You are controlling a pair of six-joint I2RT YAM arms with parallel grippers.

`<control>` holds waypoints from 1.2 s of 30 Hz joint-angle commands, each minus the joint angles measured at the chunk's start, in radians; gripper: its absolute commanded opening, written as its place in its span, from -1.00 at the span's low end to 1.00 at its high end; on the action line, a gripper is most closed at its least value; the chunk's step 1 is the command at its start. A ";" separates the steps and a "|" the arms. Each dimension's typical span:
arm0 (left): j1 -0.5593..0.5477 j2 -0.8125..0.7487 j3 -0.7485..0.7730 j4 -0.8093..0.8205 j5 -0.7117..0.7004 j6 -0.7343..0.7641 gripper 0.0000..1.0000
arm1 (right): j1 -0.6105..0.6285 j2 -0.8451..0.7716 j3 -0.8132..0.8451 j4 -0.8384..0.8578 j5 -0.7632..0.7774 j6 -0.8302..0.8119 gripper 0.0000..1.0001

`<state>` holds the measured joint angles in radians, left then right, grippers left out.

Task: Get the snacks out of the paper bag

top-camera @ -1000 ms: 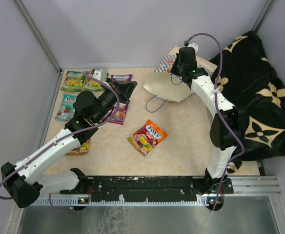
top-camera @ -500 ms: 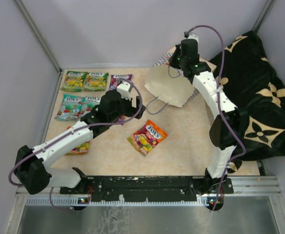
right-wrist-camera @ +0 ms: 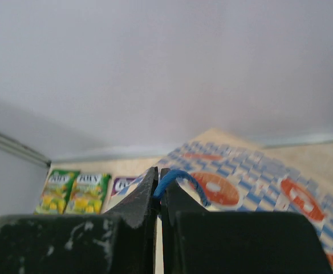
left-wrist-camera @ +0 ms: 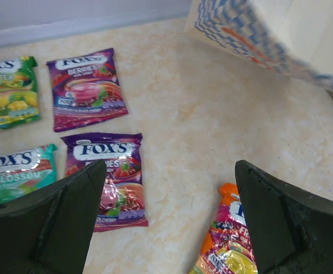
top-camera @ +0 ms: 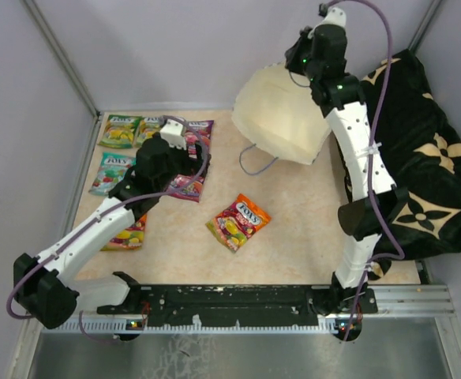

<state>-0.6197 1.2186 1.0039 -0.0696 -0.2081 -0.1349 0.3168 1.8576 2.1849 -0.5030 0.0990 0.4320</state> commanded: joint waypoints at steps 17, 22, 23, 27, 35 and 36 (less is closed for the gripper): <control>0.126 0.033 -0.007 0.032 0.139 -0.027 1.00 | -0.308 0.151 -0.054 0.026 0.011 0.120 -1.00; 0.134 0.065 0.003 0.044 0.152 -0.025 1.00 | -0.312 0.076 -0.213 0.096 0.046 0.137 -1.00; 0.135 0.070 0.006 0.046 0.156 -0.025 1.00 | -0.312 0.057 -0.245 0.117 0.059 0.144 -1.00; 0.140 0.086 0.012 0.055 0.169 -0.024 1.00 | -0.314 0.016 -0.293 0.143 0.098 0.153 -1.00; 0.148 0.111 0.012 0.065 0.192 -0.028 1.00 | -0.320 -0.011 -0.292 0.134 0.130 0.137 -1.00; 0.149 0.113 0.011 0.067 0.195 -0.028 1.00 | -0.321 -0.011 -0.291 0.133 0.127 0.138 -1.00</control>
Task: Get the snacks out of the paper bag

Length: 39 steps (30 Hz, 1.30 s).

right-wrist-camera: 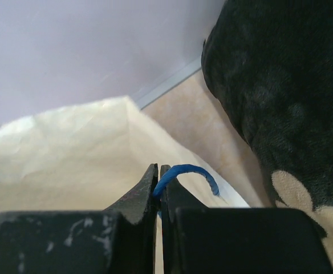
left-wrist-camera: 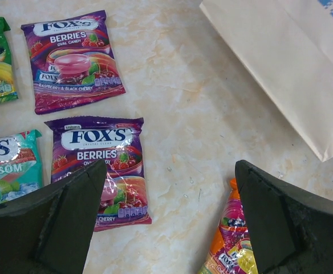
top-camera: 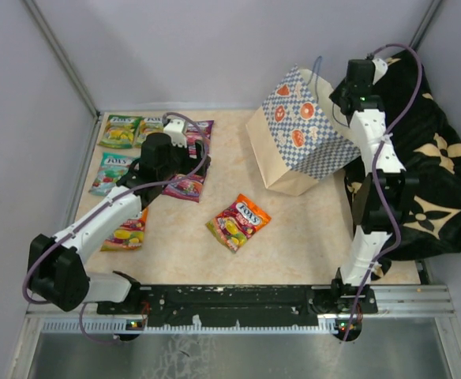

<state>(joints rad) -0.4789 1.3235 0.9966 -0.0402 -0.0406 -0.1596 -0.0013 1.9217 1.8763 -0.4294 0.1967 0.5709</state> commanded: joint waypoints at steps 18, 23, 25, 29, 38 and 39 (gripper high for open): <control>0.006 0.241 0.087 0.111 0.239 -0.046 0.90 | -0.003 -0.073 0.117 0.020 0.065 -0.052 -1.00; 0.008 0.244 0.083 0.115 0.219 -0.037 0.90 | -0.003 -0.054 0.194 -0.010 0.076 -0.065 -1.00; 0.007 0.246 0.082 0.113 0.213 -0.034 0.91 | -0.003 -0.048 0.219 -0.018 0.091 -0.075 -1.00; 0.008 0.236 0.078 0.100 0.193 -0.031 0.91 | -0.008 -0.041 0.234 -0.029 0.104 -0.087 -1.00; 0.014 0.192 0.051 0.069 0.135 -0.020 0.93 | -0.016 -0.061 0.158 0.004 0.107 -0.071 -0.90; 0.016 0.189 0.048 0.068 0.134 -0.019 0.93 | -0.016 -0.068 0.151 0.011 0.108 -0.073 -0.88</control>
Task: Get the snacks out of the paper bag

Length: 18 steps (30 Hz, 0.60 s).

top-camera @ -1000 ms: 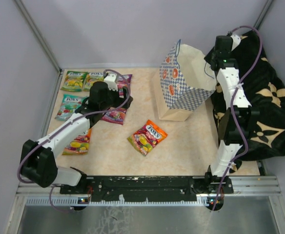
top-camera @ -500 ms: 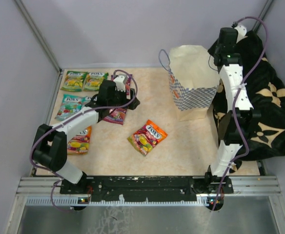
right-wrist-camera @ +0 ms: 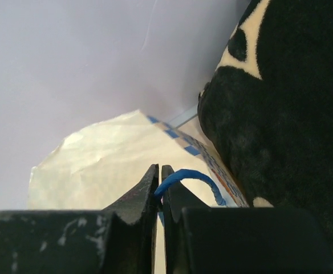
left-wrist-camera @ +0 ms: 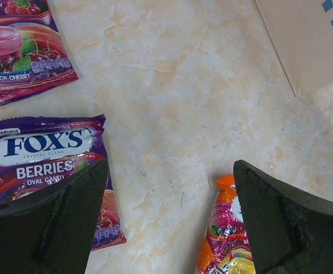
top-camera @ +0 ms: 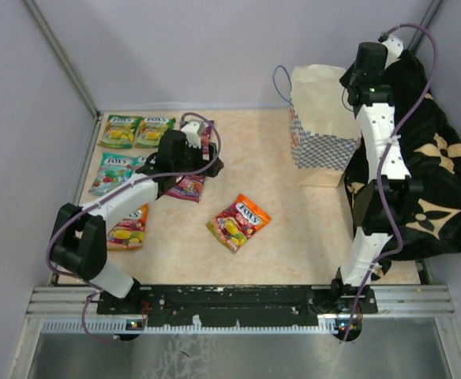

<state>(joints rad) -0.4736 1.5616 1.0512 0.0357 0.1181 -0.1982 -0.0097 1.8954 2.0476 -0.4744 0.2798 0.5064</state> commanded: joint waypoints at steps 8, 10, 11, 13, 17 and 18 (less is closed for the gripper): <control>0.019 -0.089 -0.028 -0.019 -0.038 0.021 0.95 | -0.008 -0.098 -0.047 0.072 0.015 -0.034 0.26; 0.020 -0.106 -0.039 -0.019 -0.042 0.015 0.95 | -0.007 -0.132 -0.085 0.091 0.006 -0.035 0.90; 0.021 -0.115 -0.046 -0.019 -0.045 0.011 0.96 | -0.007 -0.152 -0.109 0.104 0.006 -0.034 0.97; 0.023 -0.137 -0.065 -0.025 -0.051 0.000 0.97 | -0.007 -0.194 -0.157 0.116 0.016 -0.019 0.99; 0.023 -0.205 -0.124 -0.040 -0.039 -0.029 0.99 | -0.007 -0.322 -0.285 0.195 -0.016 0.011 0.98; 0.023 -0.225 -0.145 -0.038 -0.034 -0.037 0.99 | -0.007 -0.360 -0.334 0.239 -0.032 0.020 0.98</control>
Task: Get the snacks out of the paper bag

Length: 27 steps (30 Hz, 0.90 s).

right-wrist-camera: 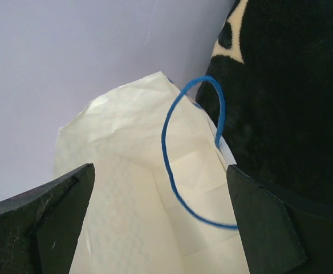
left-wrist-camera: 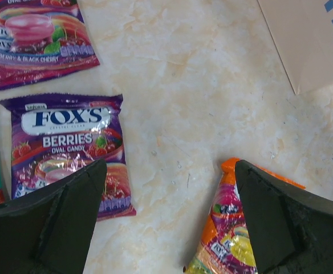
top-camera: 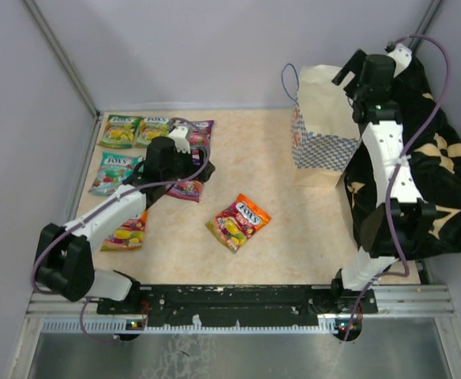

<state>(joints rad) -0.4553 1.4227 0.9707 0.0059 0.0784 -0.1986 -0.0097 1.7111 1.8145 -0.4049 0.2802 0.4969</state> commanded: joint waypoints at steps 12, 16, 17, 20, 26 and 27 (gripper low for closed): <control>-0.032 -0.306 -0.320 0.109 -0.014 -0.019 1.00 | 0.203 -0.381 -0.303 0.260 0.133 -0.064 0.99; -0.031 -0.292 -0.345 0.161 -0.050 0.011 1.00 | 0.374 -0.365 -0.317 0.211 0.158 -0.086 0.98; -0.030 -0.281 -0.350 0.180 -0.053 0.016 1.00 | 0.429 -0.363 -0.328 0.212 0.173 -0.106 0.98; -0.031 -0.237 -0.345 0.217 -0.054 0.028 1.00 | 0.570 -0.365 -0.398 0.274 0.211 -0.154 0.98; -0.030 -0.174 -0.321 0.210 -0.052 0.042 1.00 | 0.614 -0.353 -0.551 0.332 0.058 0.038 0.98; -0.030 -0.177 -0.324 0.209 -0.054 0.046 1.00 | 0.651 -0.350 -0.569 0.337 0.069 0.035 0.98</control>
<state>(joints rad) -0.4828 1.2404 0.6273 0.1741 0.0334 -0.1818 0.5900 1.3552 1.2922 -0.1493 0.3782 0.4500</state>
